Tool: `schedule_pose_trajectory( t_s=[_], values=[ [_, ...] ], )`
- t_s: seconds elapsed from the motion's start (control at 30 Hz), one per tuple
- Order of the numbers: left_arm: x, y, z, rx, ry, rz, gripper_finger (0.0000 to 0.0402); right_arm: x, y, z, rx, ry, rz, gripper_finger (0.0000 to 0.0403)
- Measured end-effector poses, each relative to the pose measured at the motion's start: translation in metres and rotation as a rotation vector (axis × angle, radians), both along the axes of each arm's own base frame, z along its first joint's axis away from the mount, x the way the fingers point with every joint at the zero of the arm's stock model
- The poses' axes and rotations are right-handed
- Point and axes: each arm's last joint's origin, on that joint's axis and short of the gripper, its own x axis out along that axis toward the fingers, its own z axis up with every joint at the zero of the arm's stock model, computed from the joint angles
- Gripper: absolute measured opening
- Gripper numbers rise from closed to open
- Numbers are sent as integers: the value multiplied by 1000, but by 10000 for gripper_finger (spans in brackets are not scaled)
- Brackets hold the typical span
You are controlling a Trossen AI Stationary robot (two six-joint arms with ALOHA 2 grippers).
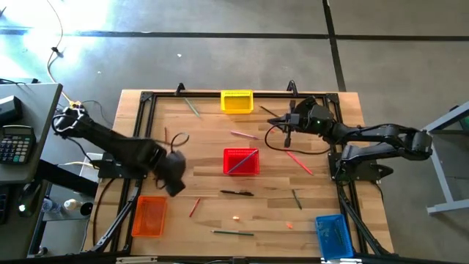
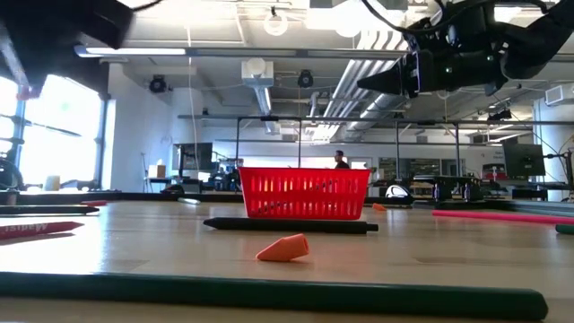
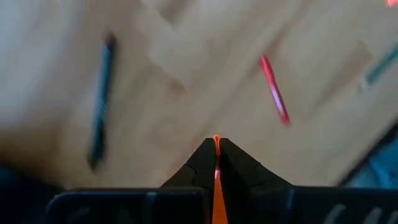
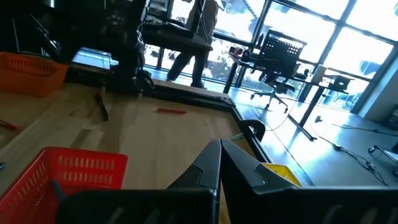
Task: Sort crayons/erasers/pens/pencils in bins
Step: Put the orange eraser into the orange bin
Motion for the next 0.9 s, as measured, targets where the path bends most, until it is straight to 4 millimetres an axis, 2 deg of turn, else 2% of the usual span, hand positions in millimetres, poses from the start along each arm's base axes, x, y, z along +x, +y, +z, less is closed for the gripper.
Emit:
schedule_pose_trajectory(
  t_s=[0.2, 0.4, 0.67, 0.9],
  values=[
    [-17, -39, 0, -78, 53, 43, 0, 0, 0, 0, 0, 0, 0, 0],
    [-38, -66, -4, -86, 128, 106, 0, 0, 0, 0, 0, 0, 0, 0],
    [-64, -79, -30, -77, 254, 147, 0, 0, 0, 0, 1, 0, 0, 0],
    [-62, -86, -46, -144, 204, 117, 0, 0, 0, 0, 0, -1, 0, 0]
  ],
)
